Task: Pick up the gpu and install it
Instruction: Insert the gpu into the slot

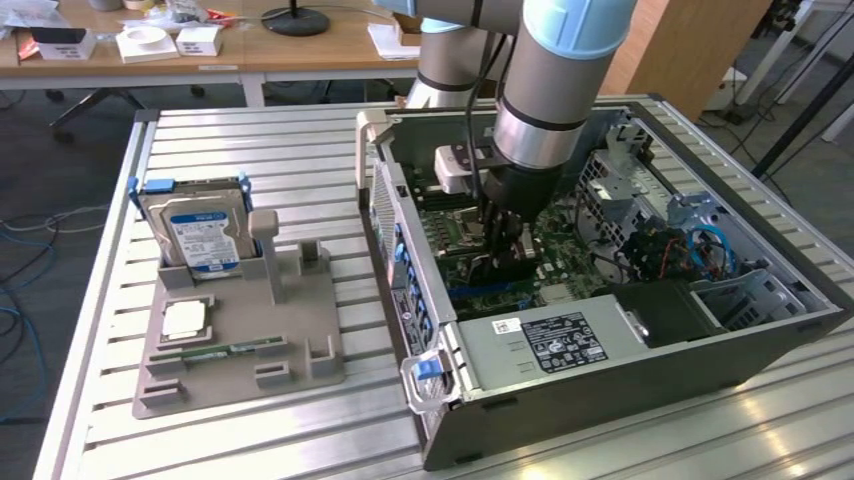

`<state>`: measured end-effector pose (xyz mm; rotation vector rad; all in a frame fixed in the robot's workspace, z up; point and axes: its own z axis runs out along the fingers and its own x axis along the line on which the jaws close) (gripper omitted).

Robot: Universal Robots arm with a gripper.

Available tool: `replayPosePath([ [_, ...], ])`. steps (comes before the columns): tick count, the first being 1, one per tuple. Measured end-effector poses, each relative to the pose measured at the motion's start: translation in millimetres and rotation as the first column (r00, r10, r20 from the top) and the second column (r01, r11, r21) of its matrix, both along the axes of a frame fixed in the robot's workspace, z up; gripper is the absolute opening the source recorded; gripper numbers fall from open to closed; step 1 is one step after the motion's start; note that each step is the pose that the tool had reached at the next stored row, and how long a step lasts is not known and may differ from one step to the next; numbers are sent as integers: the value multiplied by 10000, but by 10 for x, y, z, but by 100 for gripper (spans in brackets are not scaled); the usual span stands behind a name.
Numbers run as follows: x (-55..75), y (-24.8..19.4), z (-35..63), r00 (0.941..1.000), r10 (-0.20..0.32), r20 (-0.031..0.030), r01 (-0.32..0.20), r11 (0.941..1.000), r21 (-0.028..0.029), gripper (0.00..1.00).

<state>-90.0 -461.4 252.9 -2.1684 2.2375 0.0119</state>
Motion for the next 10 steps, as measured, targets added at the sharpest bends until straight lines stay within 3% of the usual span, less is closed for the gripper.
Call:
replayPosePath([
  [10, -5, 0, -3, 10000, 1, 3, -1, 10000, -6, 26],
])
